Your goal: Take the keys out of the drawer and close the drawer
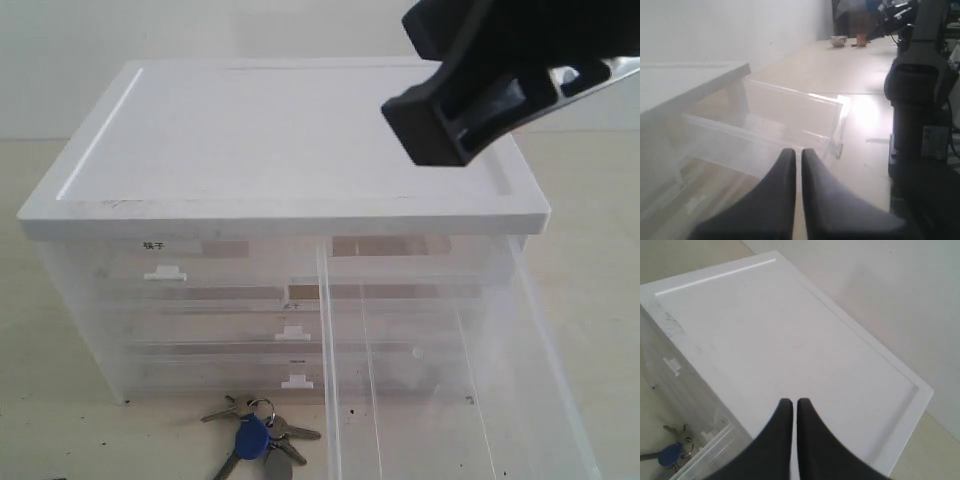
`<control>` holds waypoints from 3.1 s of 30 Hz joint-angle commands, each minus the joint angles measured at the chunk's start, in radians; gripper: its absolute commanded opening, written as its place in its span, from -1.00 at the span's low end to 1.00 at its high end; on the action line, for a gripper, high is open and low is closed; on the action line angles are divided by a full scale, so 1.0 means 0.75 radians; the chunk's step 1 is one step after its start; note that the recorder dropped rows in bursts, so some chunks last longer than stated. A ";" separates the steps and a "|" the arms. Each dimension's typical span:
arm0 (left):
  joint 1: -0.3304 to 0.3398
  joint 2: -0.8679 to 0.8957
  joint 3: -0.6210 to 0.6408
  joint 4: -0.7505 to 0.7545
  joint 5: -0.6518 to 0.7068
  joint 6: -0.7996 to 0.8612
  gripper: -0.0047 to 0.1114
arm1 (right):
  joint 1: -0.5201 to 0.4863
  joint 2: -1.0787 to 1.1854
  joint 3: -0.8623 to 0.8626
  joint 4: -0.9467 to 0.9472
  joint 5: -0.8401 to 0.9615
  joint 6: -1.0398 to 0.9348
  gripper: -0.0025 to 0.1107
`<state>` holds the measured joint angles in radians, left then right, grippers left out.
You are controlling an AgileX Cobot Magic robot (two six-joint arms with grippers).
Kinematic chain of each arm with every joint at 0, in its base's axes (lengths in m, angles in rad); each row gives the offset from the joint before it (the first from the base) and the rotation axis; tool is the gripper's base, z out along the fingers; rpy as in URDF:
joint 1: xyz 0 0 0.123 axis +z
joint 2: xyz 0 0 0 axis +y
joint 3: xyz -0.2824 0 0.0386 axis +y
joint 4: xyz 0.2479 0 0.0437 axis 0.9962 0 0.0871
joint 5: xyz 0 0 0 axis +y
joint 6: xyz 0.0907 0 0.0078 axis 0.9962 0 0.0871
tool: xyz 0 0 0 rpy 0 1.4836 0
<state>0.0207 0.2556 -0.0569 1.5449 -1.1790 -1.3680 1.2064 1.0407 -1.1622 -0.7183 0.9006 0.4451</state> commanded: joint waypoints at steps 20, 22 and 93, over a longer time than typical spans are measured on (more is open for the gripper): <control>-0.003 0.815 -0.012 -0.578 0.188 0.642 -0.84 | 0.001 0.028 0.050 -0.084 0.007 0.047 -0.96; -0.003 0.941 -0.031 -0.634 0.164 0.737 -0.84 | 0.001 0.028 0.050 -0.084 0.007 0.047 -0.96; -1.250 1.593 -0.601 -1.383 0.722 1.619 -0.84 | 0.001 0.024 0.050 -0.156 0.155 0.060 -0.96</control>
<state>-0.9175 1.4210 -0.4775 0.5475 -0.6384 -0.1625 1.2064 1.0604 -1.1269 -0.8418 1.0078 0.4837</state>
